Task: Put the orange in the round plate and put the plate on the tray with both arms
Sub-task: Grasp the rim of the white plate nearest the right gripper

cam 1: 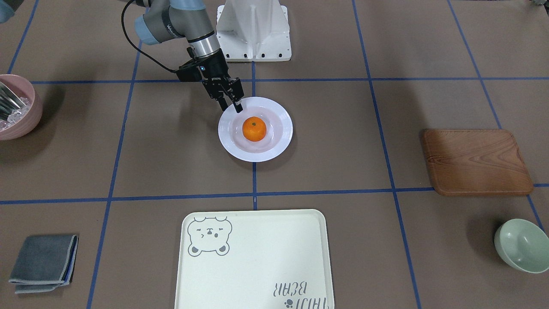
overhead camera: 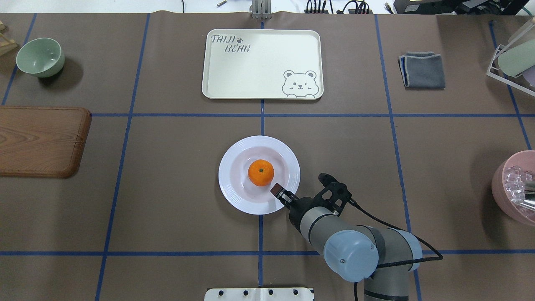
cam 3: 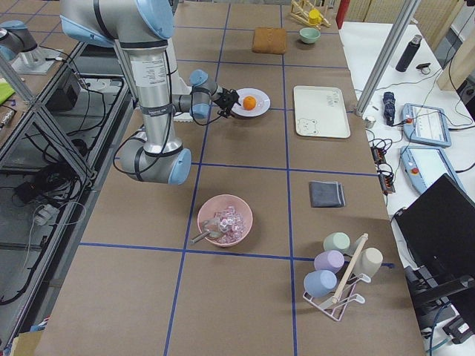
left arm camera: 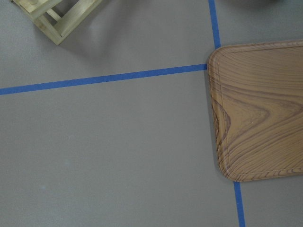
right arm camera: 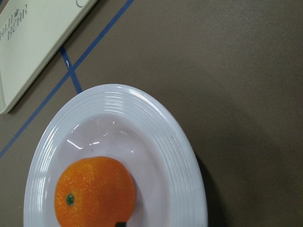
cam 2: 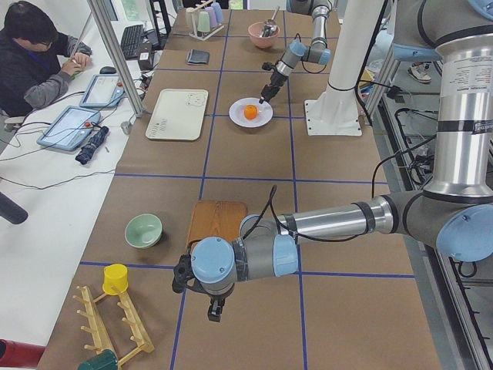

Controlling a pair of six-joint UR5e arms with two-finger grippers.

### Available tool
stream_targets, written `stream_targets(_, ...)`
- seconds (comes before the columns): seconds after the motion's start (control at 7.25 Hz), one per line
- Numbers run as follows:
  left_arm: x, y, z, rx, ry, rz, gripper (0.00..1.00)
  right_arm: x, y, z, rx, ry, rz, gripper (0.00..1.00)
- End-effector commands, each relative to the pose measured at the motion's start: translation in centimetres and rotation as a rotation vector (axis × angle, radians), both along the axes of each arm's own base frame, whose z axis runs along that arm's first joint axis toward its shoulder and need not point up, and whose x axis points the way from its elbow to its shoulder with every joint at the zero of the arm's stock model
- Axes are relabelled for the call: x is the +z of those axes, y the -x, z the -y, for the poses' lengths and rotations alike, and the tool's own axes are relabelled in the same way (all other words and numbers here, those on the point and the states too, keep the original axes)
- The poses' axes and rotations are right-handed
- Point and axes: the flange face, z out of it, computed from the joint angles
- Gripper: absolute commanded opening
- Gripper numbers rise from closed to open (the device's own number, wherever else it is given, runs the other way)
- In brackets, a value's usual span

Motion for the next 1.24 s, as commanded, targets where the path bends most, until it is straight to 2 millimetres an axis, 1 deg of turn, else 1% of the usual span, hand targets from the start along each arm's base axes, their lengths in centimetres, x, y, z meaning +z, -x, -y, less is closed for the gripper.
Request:
stream_targets(0.0,0.06,-0.01,-0.05,0.000,0.001,0.000,0.98,0.15,0.65,0.19,0.009,0.000,-0.007,0.69)
stream_targets(0.28,-0.01,0.01,0.03,-0.001,0.001,0.000,0.98,0.23,0.69,0.19,0.009,0.000,-0.009,0.69)
stream_targets(0.41,0.06,0.00,0.01,-0.002,0.003,0.000,0.98,0.12,0.70,0.20,0.010,0.001,-0.005,0.66)
stream_targets(0.55,-0.15,0.01,0.07,-0.003,0.000,0.000,0.98,0.18,0.69,0.32,0.014,0.000,-0.006,0.57)
stream_targets(0.97,-0.23,0.02,0.09,-0.004,0.000,0.001,0.98,0.38,0.87,0.35,0.014,0.000,-0.013,0.57)
stream_targets(1.1,-0.14,0.01,0.06,-0.004,0.003,0.000,0.98,0.53,1.47,0.45,0.014,0.001,-0.019,0.58)
